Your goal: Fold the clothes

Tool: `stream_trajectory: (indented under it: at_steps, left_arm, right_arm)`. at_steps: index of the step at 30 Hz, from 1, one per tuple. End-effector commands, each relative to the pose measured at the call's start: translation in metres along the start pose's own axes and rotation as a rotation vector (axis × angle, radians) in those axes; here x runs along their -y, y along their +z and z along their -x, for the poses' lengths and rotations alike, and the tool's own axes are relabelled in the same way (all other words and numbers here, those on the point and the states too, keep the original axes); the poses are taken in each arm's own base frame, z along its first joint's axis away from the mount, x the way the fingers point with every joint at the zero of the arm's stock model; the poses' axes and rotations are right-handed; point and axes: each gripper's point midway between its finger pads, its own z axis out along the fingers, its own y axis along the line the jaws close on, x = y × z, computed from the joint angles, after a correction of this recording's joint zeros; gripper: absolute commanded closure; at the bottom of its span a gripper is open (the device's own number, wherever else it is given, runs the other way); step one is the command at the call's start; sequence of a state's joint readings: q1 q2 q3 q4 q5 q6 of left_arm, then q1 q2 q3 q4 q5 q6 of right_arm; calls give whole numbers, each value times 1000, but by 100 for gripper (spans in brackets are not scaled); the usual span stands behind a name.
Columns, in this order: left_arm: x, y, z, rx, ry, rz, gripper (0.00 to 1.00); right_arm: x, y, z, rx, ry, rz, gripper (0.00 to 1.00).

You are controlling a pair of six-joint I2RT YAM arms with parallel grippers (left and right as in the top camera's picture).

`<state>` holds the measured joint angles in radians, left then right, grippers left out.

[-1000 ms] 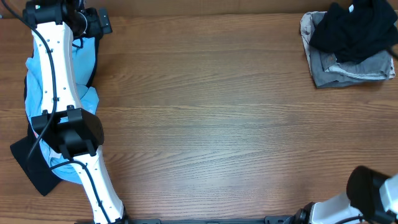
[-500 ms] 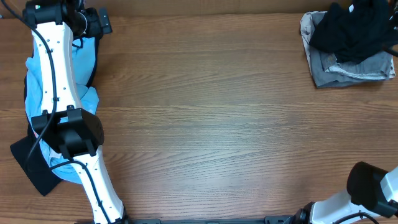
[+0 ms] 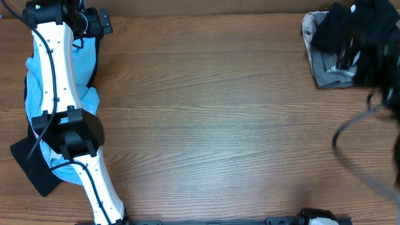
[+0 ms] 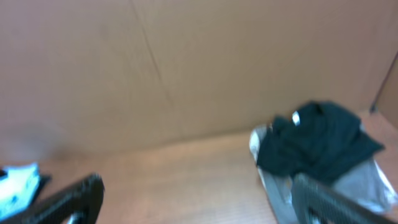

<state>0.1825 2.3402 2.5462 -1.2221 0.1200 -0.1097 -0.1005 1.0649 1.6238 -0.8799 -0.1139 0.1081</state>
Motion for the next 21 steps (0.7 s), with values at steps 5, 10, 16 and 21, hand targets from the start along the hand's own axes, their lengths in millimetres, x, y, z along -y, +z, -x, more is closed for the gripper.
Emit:
stream_trajectory:
  at_steps: [5,10,16,21]
  left_arm:
    - [4,4,-1,-5,-5,-7,0]
    - [4,4,-1,-5,-5,-7,0]
    - [4,4,-1,-5,-5,-7,0]
    - [4,4,-1,-5,-5,-7,0]
  right_arm:
    - [18,-16,-103,125,42,10,0]
    - [38,-15,-165,240,153,2,0]
    - [48,1,-212,343,167,36,0]
    - [53,8,-235,352,166,39,0]
